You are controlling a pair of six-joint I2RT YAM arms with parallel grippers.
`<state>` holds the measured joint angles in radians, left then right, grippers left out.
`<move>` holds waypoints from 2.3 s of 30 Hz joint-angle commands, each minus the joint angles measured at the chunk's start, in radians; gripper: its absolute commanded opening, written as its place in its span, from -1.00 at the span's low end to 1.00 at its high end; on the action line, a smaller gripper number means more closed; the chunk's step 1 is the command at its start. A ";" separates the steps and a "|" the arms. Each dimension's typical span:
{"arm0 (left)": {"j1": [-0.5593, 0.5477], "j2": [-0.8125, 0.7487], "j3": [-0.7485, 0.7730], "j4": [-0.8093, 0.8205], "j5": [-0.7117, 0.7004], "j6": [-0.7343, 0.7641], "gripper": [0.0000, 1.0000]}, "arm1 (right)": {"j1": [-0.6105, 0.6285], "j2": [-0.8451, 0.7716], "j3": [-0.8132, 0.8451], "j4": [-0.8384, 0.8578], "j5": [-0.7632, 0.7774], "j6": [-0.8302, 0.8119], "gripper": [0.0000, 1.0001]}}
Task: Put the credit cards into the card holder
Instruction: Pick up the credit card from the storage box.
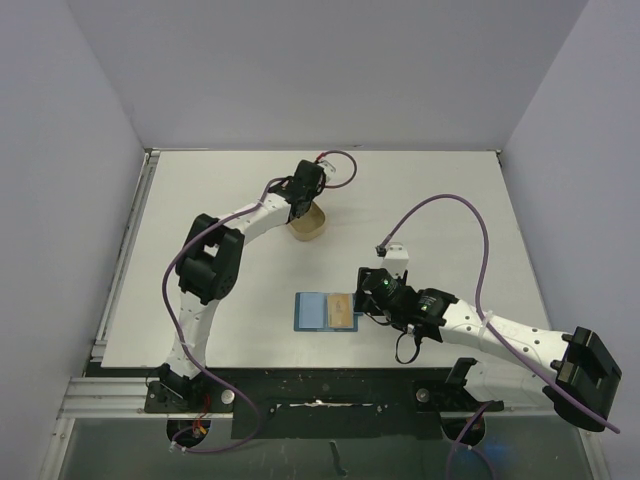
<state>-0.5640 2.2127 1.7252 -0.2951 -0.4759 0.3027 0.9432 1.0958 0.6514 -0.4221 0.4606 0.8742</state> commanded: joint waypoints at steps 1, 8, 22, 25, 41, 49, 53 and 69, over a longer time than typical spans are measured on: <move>-0.004 0.000 0.051 0.052 -0.050 0.028 -0.52 | -0.006 -0.018 0.022 0.023 0.031 0.001 0.14; -0.016 -0.013 0.059 0.053 -0.068 0.037 -0.60 | -0.005 -0.023 0.026 0.013 0.038 -0.001 0.15; -0.051 -0.024 0.083 0.027 -0.121 0.053 -0.82 | -0.004 -0.046 0.014 0.011 0.036 0.003 0.15; -0.054 -0.029 0.083 0.014 -0.124 0.050 -0.96 | -0.005 -0.054 0.011 0.012 0.033 0.005 0.15; -0.104 -0.184 0.137 -0.303 0.028 -0.290 -1.00 | -0.003 -0.106 0.023 0.053 -0.036 0.012 0.15; -0.070 -0.425 -0.077 -0.240 0.356 -0.545 -1.00 | -0.005 -0.203 0.000 0.154 -0.080 0.057 0.15; -0.040 -0.569 -0.255 -0.100 0.581 -0.680 -1.00 | -0.007 -0.247 -0.007 0.218 -0.095 0.096 0.14; 0.033 -1.020 -0.891 0.549 1.039 -1.308 -1.00 | -0.010 -0.309 -0.021 0.450 -0.156 0.192 0.00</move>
<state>-0.5346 1.2984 0.9028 -0.0231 0.4538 -0.8101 0.9421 0.7963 0.6327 -0.0929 0.2916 1.0096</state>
